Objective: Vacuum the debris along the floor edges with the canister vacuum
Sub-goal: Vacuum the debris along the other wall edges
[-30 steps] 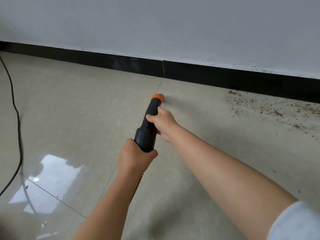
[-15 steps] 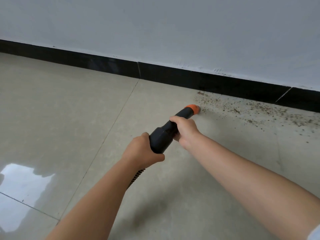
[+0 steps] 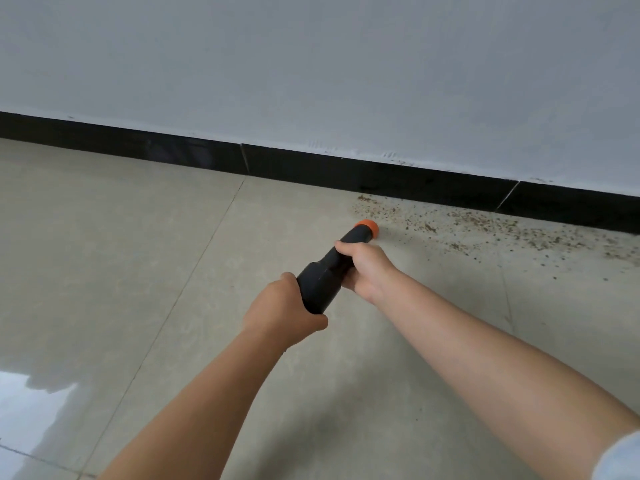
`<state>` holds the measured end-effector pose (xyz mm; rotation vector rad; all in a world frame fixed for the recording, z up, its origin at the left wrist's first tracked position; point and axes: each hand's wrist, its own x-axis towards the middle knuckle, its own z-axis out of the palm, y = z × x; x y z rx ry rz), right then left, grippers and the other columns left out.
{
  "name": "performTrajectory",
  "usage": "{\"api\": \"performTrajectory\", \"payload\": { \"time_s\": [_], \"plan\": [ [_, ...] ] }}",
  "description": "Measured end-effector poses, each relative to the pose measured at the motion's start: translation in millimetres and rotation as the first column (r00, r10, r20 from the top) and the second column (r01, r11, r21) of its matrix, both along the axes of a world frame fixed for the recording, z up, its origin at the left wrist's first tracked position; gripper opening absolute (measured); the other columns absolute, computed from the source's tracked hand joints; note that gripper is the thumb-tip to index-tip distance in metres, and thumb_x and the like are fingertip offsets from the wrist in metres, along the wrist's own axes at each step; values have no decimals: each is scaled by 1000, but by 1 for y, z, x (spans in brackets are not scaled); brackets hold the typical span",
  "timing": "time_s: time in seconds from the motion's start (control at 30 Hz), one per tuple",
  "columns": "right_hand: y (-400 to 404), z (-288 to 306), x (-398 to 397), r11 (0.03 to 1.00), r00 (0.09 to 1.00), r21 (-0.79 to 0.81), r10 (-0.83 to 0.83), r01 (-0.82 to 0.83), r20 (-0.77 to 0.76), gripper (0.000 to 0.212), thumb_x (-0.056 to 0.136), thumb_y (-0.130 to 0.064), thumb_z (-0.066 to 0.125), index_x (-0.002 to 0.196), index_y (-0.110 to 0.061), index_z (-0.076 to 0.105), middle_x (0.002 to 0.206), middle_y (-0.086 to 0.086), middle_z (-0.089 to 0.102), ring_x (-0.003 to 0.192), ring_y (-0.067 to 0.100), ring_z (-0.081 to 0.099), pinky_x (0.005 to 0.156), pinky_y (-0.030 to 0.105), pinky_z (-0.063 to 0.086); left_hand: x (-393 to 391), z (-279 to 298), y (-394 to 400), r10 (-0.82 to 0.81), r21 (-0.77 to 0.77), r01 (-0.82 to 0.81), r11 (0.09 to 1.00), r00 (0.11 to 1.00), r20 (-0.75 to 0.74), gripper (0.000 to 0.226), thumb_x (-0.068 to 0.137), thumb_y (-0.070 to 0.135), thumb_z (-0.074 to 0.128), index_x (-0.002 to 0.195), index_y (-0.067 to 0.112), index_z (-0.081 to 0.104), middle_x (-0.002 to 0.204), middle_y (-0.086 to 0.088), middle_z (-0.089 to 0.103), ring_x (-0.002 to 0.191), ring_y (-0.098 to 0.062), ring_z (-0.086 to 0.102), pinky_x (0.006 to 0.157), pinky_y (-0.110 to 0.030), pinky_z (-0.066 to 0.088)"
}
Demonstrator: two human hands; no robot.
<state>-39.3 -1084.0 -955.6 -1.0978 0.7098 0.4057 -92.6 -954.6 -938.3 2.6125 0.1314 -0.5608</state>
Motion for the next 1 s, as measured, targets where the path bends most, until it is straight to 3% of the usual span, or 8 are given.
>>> {"api": "performTrajectory", "payload": {
  "time_s": [0.1,0.23,0.43,0.6,0.7,0.87,1.0],
  "plan": [
    [-6,-1,6,1000,1000,20,24,-24,6,35,91,-6,56,124,3,46,105,15,57,100,30,57,82,39,49,1,-7,-11,55,-7,-55,998,998,17,37,72,27,67,93,14,39,72,6,46,65,-16,52,49,-23,39],
    [-6,-6,19,999,999,26,46,-46,23,36,92,-7,55,125,2,46,114,15,56,107,30,55,86,38,49,7,-10,-19,128,8,-129,992,991,35,38,72,26,68,92,14,38,71,5,46,64,-17,53,47,-23,39],
    [13,-23,45,998,997,-45,54,-51,63,58,87,-20,62,138,-7,37,132,14,51,117,33,52,97,47,47,22,-15,-20,212,11,-212,977,977,36,36,72,25,68,91,12,39,72,5,47,58,-10,49,46,-23,37],
    [16,-24,57,995,997,-91,34,-28,70,57,88,-22,61,137,-7,38,131,12,51,117,32,52,95,42,48,40,-10,-17,210,20,-210,978,978,-1,36,73,24,69,93,12,42,74,4,48,59,-7,47,46,-21,33],
    [12,-23,65,993,996,-117,44,-35,77,52,89,-22,59,134,-6,39,130,12,52,116,30,52,85,36,47,50,-4,-21,200,18,-200,980,980,-11,36,72,24,70,93,12,43,74,4,49,59,-7,47,46,-21,33],
    [-2,-16,76,987,996,-161,15,-1,84,51,89,-24,60,132,-6,41,129,12,52,116,31,52,97,44,46,65,-3,-36,191,1,-191,982,982,-5,35,72,23,69,94,11,44,73,3,50,58,-7,47,45,-20,32],
    [-12,-17,79,980,996,-197,8,10,92,51,89,-25,59,133,-6,41,130,11,52,117,30,52,94,41,47,70,-8,-44,173,-30,-174,984,985,-16,35,71,22,70,92,11,45,76,0,56,59,-9,50,46,-20,35]
  ]
}}
